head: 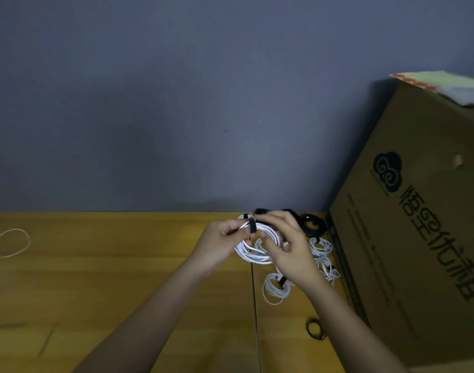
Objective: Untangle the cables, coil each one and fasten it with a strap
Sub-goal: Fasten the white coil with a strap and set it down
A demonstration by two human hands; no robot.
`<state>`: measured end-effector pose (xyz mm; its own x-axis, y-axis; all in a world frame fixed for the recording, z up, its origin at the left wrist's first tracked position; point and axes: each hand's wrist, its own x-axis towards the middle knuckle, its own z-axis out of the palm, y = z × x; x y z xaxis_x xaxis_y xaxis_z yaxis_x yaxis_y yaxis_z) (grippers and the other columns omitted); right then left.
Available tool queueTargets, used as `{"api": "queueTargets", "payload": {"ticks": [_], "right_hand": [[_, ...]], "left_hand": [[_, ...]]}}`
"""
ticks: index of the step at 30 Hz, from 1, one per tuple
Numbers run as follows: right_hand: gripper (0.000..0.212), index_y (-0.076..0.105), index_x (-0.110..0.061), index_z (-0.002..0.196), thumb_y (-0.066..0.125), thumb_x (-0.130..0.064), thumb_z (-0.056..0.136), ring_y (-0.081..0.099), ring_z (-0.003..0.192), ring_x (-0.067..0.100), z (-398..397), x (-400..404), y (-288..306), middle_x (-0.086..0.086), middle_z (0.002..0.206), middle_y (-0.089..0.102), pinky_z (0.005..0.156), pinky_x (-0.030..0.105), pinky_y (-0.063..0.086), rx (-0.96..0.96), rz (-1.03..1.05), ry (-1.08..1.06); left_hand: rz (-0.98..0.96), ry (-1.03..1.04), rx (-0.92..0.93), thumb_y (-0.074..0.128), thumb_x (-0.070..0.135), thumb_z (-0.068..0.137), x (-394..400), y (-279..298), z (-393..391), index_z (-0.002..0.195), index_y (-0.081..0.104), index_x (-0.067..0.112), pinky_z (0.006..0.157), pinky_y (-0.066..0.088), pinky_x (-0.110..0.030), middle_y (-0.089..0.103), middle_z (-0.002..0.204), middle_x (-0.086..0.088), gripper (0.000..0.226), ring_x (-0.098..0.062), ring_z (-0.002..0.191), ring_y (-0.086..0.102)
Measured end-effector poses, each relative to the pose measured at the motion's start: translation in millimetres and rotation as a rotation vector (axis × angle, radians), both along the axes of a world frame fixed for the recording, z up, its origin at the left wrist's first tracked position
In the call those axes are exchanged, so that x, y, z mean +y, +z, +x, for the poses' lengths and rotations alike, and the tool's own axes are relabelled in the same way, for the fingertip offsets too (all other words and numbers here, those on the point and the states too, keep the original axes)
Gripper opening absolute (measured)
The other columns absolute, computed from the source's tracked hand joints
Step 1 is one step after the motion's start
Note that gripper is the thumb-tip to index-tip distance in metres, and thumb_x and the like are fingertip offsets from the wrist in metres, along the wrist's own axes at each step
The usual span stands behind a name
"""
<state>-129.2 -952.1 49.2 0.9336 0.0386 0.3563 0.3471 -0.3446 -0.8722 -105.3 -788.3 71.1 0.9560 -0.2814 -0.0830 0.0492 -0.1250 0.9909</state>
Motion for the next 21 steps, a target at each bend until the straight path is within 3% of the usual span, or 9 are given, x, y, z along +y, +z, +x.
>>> {"api": "queueTargets", "payload": {"ticks": [5,8,11,14,17,21], "right_hand": [[0.012,0.074,-0.017,0.094,0.073,-0.013,0.082,0.056,0.105,0.008,1,-2,2,-0.006,0.106,0.061,0.09,0.018,0.042,-0.189,-0.168,-0.083],[0.009,0.073,-0.01,0.092,0.071,-0.009,0.083,0.059,0.105,0.012,0,-2,4,-0.002,0.11,0.066,0.094,0.02,0.042,-0.316,-0.261,-0.088],[0.012,0.074,-0.004,0.093,0.069,-0.007,0.083,0.063,0.103,0.015,-2,-2,5,0.001,0.107,0.07,0.095,0.023,0.045,-0.437,-0.352,-0.113],[0.012,0.074,-0.003,0.095,0.068,-0.006,0.084,0.064,0.1,0.017,-4,-5,6,0.003,0.103,0.072,0.093,0.027,0.048,-0.539,-0.409,-0.144],[0.013,0.073,-0.003,0.094,0.064,-0.01,0.088,0.062,0.098,0.016,-5,-3,7,0.001,0.099,0.072,0.093,0.024,0.047,-0.563,-0.42,-0.141],[0.014,0.073,-0.008,0.093,0.063,-0.016,0.087,0.059,0.098,0.008,-4,1,12,-0.01,0.098,0.067,0.089,0.02,0.046,-0.494,-0.312,-0.153]], "left_hand": [[0.077,-0.014,-0.106,0.059,0.018,0.093,0,0,1,0.089,0.072,0.038,0.068,0.037,-0.027,0.068,0.067,0.006,0.024,-0.01,0.071,0.057],[0.083,-0.018,-0.115,0.059,0.015,0.093,-1,3,1,0.095,0.07,0.036,0.071,0.043,-0.022,0.069,0.066,0.01,0.024,-0.002,0.071,0.061],[0.032,-0.023,-0.029,0.06,0.016,0.093,2,5,1,0.104,0.07,0.033,0.072,0.048,-0.018,0.073,0.074,0.009,0.022,0.001,0.076,0.066],[-0.089,-0.061,0.111,0.062,0.016,0.091,5,5,1,0.103,0.071,0.029,0.079,0.055,-0.026,0.075,0.089,0.006,0.02,-0.004,0.084,0.069],[-0.173,-0.087,0.19,0.064,0.018,0.088,9,6,2,0.11,0.069,0.02,0.078,0.056,-0.024,0.075,0.097,0.004,0.023,-0.007,0.089,0.07],[-0.191,-0.053,0.193,0.066,0.028,0.08,10,7,2,0.106,0.07,0.022,0.08,0.056,-0.028,0.075,0.094,0.002,0.027,-0.007,0.087,0.07]]}}
